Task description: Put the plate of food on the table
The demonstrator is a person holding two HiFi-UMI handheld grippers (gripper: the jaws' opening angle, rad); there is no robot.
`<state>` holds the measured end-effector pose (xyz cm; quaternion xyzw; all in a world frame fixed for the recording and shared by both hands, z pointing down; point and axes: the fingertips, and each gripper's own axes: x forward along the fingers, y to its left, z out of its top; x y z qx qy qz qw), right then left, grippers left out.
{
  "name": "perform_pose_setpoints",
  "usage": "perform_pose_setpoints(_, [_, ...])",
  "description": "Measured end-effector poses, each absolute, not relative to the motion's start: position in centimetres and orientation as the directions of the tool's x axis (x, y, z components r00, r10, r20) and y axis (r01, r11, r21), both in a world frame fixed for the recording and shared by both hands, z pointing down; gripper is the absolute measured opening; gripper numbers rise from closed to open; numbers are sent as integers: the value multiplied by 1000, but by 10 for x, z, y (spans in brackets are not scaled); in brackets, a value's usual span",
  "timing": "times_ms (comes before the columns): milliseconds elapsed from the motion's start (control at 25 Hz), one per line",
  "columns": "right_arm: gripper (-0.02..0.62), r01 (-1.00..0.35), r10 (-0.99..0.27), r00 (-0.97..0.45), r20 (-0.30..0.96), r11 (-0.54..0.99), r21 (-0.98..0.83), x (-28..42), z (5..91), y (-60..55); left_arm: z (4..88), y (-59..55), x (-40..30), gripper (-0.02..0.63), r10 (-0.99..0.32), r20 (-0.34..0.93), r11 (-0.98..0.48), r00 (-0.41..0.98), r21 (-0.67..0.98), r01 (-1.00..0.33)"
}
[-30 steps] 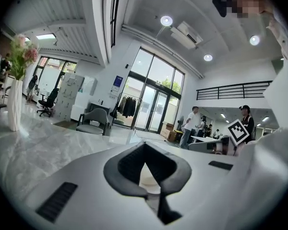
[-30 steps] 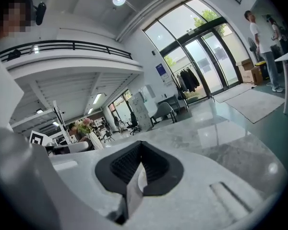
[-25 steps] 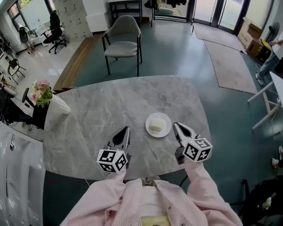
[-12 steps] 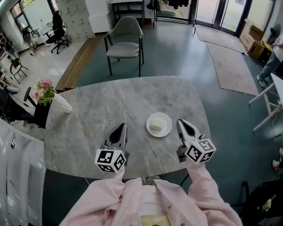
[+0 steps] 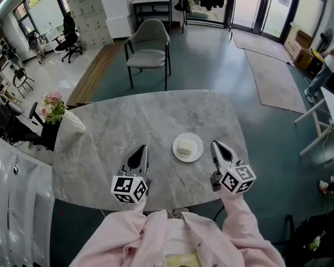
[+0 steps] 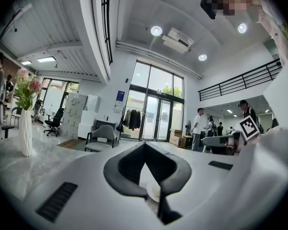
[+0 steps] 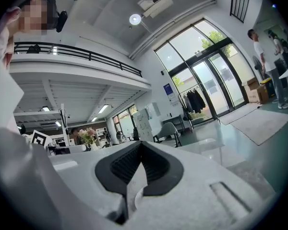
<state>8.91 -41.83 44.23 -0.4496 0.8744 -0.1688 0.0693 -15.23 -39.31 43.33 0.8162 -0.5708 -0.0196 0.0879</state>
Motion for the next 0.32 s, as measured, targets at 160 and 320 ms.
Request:
perform_pose_setpoints(160, [5,-766,-811,-584,31,537,-353,92,440,-419,433,-394,-152,-5,-937,71,-327,342,167,-930])
perform_pose_setpoints(320, [5,-769,-814,-581,31,535,-349,93,440,-421,432,-395,-152,-5,-939,74,-321,336,165,-932])
